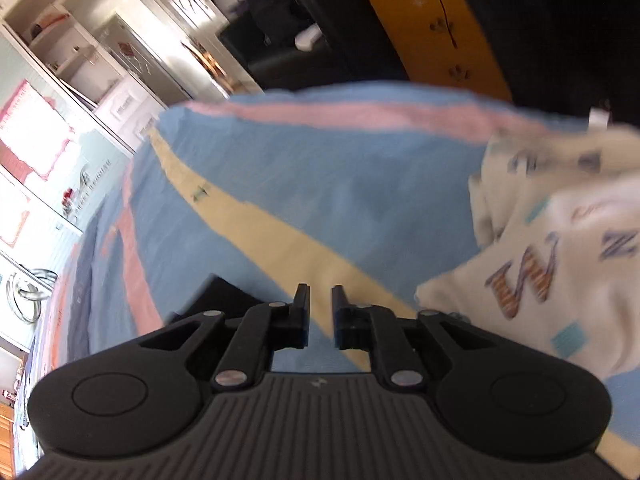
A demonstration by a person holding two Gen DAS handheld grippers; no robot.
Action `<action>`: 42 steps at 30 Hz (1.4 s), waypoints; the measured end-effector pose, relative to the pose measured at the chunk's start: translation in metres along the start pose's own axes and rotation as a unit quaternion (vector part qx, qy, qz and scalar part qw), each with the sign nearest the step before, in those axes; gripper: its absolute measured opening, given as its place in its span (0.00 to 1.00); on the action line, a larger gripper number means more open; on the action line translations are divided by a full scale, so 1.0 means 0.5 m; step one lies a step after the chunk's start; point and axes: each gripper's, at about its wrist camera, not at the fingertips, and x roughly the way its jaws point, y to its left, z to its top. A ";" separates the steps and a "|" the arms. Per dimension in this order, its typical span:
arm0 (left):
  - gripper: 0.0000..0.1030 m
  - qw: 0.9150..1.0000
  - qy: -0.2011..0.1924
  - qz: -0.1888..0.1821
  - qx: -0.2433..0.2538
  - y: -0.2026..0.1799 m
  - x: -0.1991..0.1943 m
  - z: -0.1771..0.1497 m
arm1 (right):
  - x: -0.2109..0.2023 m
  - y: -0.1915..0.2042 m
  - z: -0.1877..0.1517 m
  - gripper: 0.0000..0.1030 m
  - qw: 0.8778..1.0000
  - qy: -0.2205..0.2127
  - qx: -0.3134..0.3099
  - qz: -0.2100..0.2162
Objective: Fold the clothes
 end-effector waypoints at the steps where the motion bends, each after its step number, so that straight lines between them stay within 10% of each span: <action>1: 0.87 1.000 -0.004 -0.007 -0.008 0.000 -0.008 -0.010 | -0.003 0.015 0.002 0.15 1.000 0.008 -0.008 0.029; 6: 0.88 0.997 -0.027 -0.058 -0.046 -0.003 -0.048 -0.063 | 0.037 0.124 -0.034 0.23 0.985 0.093 -0.055 0.138; 12: 0.88 0.993 -0.024 -0.104 -0.056 -0.002 -0.065 -0.122 | 0.069 0.121 -0.008 0.36 0.998 -0.007 -0.064 0.017; 16: 0.88 0.988 -0.039 -0.133 -0.070 -0.006 -0.070 -0.138 | 0.082 0.044 0.004 0.42 0.999 0.014 -0.024 -0.022; 23: 0.88 0.982 -0.046 -0.158 -0.092 -0.021 -0.074 -0.148 | 0.095 -0.041 -0.039 0.44 0.985 0.068 0.122 0.098; 33: 0.89 0.978 -0.042 -0.171 -0.113 -0.005 -0.092 -0.164 | 0.123 -0.027 -0.053 0.14 0.986 0.037 0.126 0.099; 42: 0.90 0.972 -0.049 -0.197 -0.119 0.000 -0.106 -0.180 | 0.039 0.026 -0.042 0.08 0.990 0.011 0.101 0.102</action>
